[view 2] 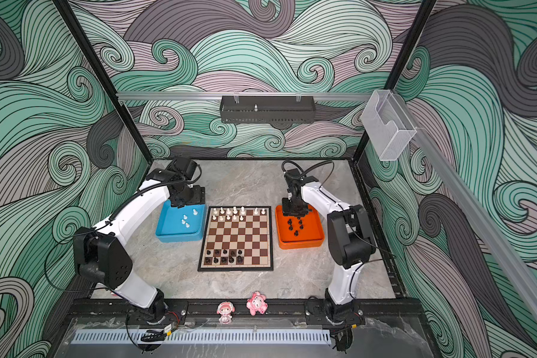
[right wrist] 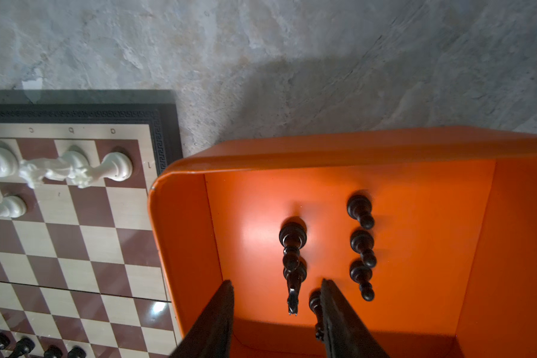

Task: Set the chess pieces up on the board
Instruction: 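Lower the right gripper and grasp a black pawn in the orange bin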

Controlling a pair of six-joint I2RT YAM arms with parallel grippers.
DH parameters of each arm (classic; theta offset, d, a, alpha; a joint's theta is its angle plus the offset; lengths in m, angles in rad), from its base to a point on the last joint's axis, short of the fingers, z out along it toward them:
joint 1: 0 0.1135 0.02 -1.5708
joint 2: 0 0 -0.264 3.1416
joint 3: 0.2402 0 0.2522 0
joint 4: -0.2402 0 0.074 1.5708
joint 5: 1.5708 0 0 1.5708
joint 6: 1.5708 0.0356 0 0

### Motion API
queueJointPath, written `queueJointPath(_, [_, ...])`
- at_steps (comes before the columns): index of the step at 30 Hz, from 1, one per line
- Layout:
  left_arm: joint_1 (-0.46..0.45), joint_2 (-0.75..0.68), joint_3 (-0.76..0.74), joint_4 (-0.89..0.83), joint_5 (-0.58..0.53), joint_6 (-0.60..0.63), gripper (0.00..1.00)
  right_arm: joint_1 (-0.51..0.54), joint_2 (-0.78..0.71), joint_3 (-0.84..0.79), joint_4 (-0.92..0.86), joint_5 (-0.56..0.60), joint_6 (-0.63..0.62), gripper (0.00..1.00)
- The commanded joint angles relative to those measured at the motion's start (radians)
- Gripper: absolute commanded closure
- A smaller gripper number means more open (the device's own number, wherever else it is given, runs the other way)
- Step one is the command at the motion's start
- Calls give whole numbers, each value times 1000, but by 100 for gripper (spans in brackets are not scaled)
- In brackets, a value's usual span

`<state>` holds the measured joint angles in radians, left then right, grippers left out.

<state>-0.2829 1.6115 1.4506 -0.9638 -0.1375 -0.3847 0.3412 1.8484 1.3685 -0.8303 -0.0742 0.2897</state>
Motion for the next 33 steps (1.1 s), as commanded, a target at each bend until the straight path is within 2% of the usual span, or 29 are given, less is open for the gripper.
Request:
queueJointPath(1, [9,10,15,7,43,-4,16,15,28,17,-19,26,10,54])
queueJointPath(33, [23,51,3,27,67,9,16,-1,127,43,-20,37,37,69])
